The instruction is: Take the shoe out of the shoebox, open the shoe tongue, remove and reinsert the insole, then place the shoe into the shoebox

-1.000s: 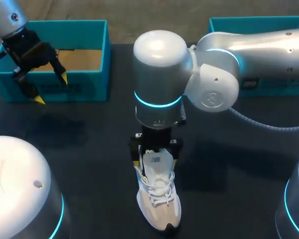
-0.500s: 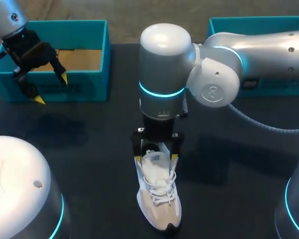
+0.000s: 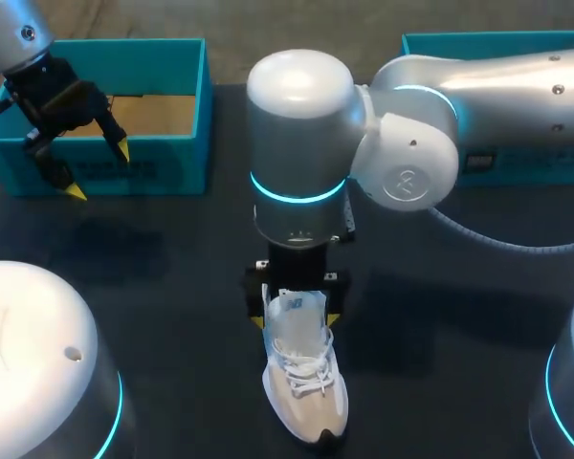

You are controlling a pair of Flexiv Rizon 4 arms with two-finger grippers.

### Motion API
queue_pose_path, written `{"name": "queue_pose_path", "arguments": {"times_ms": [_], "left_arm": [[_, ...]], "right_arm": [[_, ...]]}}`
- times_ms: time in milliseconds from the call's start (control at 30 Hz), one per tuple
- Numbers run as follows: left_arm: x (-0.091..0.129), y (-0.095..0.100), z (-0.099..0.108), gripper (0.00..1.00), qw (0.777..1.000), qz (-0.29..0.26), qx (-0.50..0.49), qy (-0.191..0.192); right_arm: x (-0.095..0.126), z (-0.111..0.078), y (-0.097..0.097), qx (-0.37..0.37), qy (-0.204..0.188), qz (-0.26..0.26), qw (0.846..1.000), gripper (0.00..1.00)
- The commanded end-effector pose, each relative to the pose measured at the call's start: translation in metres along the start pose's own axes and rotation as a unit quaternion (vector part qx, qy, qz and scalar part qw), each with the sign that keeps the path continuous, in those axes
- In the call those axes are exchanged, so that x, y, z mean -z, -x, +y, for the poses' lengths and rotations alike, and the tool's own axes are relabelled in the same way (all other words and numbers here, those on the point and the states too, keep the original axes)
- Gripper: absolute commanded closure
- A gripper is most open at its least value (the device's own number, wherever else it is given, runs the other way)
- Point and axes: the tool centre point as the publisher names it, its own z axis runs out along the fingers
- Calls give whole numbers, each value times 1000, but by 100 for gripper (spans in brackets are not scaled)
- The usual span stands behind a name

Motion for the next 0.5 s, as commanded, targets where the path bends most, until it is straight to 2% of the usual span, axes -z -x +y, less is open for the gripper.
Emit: {"name": "queue_pose_path", "arguments": {"times_ms": [33,167,200,233,300,367,500], "left_arm": [[0,0,0,0,1000,1,0,2],[0,0,0,0,1000,1,0,2],[0,0,0,0,1000,1,0,2],[0,0,0,0,1000,1,0,2],[0,0,0,0,1000,1,0,2],[0,0,0,0,1000,1,0,2],[0,0,0,0,1000,1,0,2]], "right_arm": [[9,-6,-1,6,9,2,1000,0],[18,-13,-2,38,24,24,999,0],[19,-16,-2,40,24,25,999,10],[19,-19,-1,38,22,24,999,36],[18,-24,4,40,17,26,999,69],[16,-29,8,39,-1,22,999,88],[16,-38,11,43,-10,18,999,90]]}}
